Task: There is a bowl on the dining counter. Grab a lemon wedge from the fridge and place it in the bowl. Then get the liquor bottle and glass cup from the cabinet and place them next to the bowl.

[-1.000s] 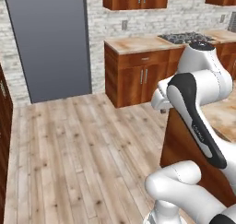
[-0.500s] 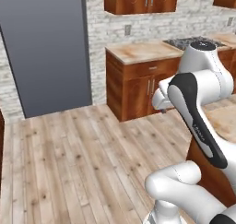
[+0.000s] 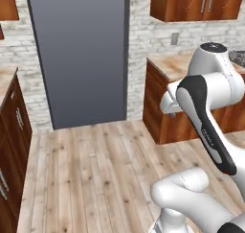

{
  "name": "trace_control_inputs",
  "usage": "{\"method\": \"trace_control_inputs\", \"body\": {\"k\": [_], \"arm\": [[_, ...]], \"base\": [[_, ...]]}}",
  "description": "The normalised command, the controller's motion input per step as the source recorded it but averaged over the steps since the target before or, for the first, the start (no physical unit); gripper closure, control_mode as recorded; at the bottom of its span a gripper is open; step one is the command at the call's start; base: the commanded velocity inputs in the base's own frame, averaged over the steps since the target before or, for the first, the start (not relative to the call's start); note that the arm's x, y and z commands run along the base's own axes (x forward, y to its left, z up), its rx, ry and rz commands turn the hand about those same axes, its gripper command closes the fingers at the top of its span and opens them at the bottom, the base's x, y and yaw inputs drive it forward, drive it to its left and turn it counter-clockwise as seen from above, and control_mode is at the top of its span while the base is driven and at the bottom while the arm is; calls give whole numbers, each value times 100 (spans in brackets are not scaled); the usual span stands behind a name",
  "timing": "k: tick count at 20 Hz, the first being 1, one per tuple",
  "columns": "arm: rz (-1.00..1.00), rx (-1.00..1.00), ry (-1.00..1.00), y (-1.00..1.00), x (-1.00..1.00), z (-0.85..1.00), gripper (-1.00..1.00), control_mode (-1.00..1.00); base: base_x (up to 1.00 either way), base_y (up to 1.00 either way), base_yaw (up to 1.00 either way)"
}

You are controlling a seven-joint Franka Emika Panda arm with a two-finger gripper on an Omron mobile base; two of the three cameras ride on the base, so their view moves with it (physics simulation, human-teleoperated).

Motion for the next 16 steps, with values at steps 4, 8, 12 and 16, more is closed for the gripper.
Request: {"method": "trace_control_inputs", "body": {"k": [4, 8, 12, 16], "arm": [[0, 0, 0, 0, 0, 0, -100, 100], [0, 0, 0, 0, 0, 0, -100, 100], [0, 0, 0, 0, 0, 0, -100, 100], [0, 0, 0, 0, 0, 0, -100, 100]], "base": [[100, 0, 53], [100, 0, 51], [100, 0, 49], [100, -3, 47]]}}
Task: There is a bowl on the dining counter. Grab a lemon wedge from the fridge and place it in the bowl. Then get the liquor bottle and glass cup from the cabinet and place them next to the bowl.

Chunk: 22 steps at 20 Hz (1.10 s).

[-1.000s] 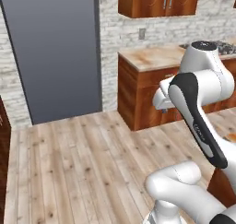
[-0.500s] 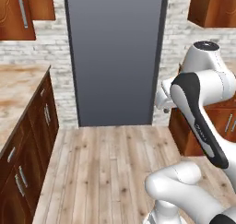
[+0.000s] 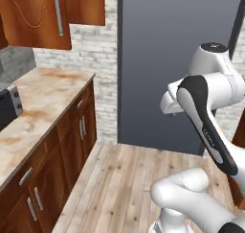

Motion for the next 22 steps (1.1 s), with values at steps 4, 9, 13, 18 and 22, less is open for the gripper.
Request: {"method": "trace_control_inputs", "body": {"k": [4, 9, 13, 18, 22], "arm": [[0, 0, 0, 0, 0, 0, -100, 100], [0, 0, 0, 0, 0, 0, -100, 100], [0, 0, 0, 0, 0, 0, -100, 100], [0, 0, 0, 0, 0, 0, -100, 100], [0, 0, 0, 0, 0, 0, -100, 100]], "base": [[100, -22, 43], [100, -32, 41], [100, -25, 46], [100, -17, 55], [100, -22, 56]]}}
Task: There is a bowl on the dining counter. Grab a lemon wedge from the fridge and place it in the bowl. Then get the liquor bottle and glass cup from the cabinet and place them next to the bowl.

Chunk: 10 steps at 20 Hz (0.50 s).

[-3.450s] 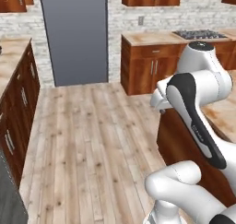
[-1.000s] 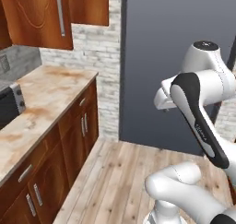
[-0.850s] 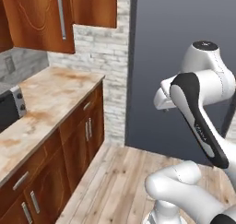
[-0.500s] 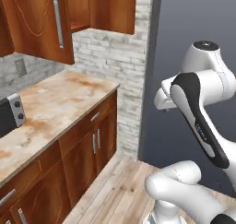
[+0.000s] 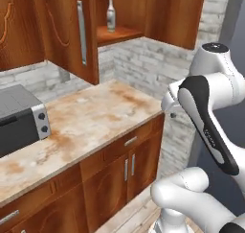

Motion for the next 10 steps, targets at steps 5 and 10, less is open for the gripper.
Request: {"method": "trace_control_inputs", "body": {"k": [5, 10], "arm": [[0, 0, 0, 0, 0, 0, -100, 100], [0, 0, 0, 0, 0, 0, -100, 100]], "base": [[98, -26, 58], [71, -43, 57]]}}
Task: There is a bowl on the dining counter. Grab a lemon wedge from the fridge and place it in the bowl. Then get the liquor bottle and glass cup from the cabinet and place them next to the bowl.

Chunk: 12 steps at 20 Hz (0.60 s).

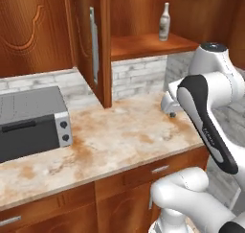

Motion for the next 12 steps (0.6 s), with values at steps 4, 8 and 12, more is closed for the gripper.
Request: {"method": "trace_control_inputs", "body": {"k": [4, 8, 12], "arm": [[0, 0, 0, 0, 0, 0, -100, 100], [0, 0, 0, 0, 0, 0, -100, 100], [0, 0, 0, 0, 0, 0, -100, 100]], "base": [[46, -42, 36], [61, -32, 14], [37, -23, 0]]}}
